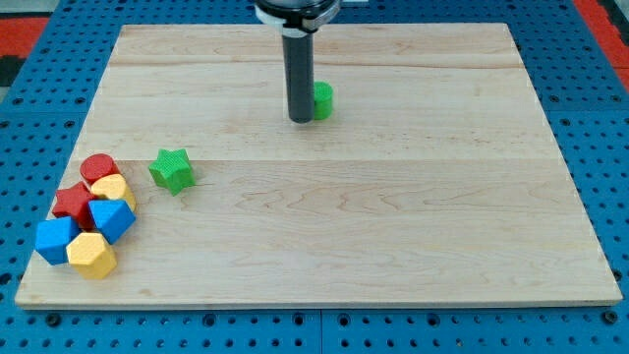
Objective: Move green circle to the top left
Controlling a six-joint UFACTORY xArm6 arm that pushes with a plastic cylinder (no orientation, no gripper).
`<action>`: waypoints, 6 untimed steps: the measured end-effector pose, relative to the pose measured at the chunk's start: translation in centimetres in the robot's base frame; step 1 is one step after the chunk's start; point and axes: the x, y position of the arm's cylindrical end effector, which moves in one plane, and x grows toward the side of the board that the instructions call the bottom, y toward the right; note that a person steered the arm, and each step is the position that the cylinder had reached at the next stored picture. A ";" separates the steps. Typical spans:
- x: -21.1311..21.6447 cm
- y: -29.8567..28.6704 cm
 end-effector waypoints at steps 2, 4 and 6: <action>-2.5 0.0; 2.6 1.3; 4.9 8.6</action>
